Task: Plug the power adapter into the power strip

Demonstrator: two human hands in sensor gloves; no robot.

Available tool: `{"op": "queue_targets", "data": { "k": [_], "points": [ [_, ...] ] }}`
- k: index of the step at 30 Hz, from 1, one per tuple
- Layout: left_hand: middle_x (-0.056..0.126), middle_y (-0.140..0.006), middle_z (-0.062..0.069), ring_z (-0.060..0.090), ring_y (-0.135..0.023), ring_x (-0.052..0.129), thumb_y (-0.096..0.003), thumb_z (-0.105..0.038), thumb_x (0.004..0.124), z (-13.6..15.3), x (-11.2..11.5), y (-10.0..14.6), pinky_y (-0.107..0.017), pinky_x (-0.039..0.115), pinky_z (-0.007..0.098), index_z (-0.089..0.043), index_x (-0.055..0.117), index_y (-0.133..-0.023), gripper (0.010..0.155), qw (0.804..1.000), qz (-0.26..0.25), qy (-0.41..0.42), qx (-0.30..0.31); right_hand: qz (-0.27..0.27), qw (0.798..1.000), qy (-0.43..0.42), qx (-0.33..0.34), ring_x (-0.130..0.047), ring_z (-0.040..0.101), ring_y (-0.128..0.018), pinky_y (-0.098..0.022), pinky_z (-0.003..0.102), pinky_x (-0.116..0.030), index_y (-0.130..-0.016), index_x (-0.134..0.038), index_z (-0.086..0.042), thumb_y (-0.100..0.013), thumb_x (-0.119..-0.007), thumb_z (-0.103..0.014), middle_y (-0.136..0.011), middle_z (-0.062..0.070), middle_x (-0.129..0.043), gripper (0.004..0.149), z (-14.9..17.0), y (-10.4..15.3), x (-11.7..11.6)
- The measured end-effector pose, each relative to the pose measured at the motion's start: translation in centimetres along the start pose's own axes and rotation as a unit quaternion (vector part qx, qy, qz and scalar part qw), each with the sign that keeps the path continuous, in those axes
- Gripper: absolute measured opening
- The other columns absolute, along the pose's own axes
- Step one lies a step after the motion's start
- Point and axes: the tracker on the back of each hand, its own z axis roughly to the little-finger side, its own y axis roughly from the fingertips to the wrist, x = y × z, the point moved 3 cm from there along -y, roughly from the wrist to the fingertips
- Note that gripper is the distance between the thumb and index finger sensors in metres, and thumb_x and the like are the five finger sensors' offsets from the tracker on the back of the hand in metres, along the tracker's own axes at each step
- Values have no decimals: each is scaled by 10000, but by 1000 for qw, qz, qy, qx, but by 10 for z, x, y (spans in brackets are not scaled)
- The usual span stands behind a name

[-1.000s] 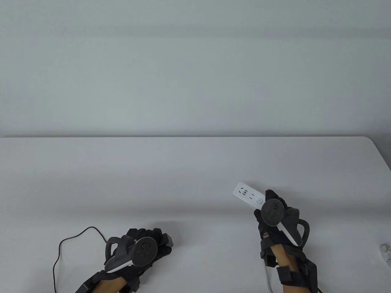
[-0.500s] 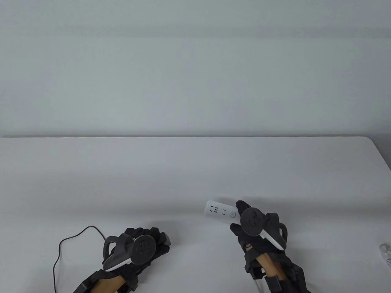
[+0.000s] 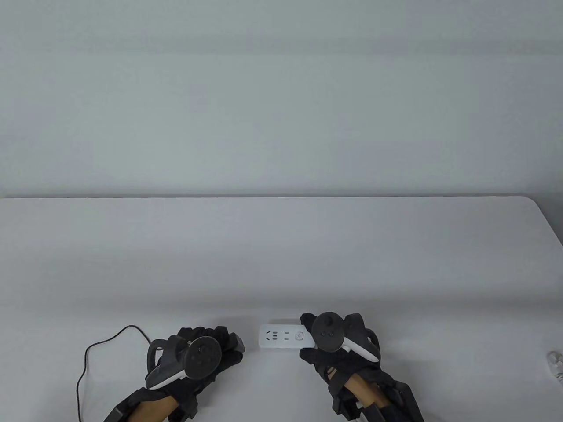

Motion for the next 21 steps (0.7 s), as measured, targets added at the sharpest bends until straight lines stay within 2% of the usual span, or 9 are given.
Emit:
{"op": "queue_targets", "data": {
  "k": [11,15,21],
  "points": [
    [974,-667,85,273,-548,1011,-423,-645,669,-4,5,-1,-662,753,567,-120,731,-926,730,1000,19,-5,12,-84,994,48,49,-207,321,-1104,-717,650,-253,-1131,-199,-215,-496,-690,-442,-1214,43,-344,835,-37,-10,-50],
    [969,-681,90,273,-562,1006,-423,-638,671,-5,7,-1,-663,753,567,-121,719,-937,730,999,28,-2,20,-82,992,84,48,-143,319,-1098,-720,651,-224,-1128,-149,-237,-506,-645,-476,-1221,25,-276,831,-43,-11,-57],
    [942,-762,104,292,-637,992,-443,-600,680,-7,16,-2,-673,741,575,-115,666,-980,724,996,84,-2,39,-74,990,109,45,-135,329,-1100,-725,658,-227,-1129,-126,-244,-512,-612,-499,-1225,22,-250,825,-47,-11,-60]
  ]
}}
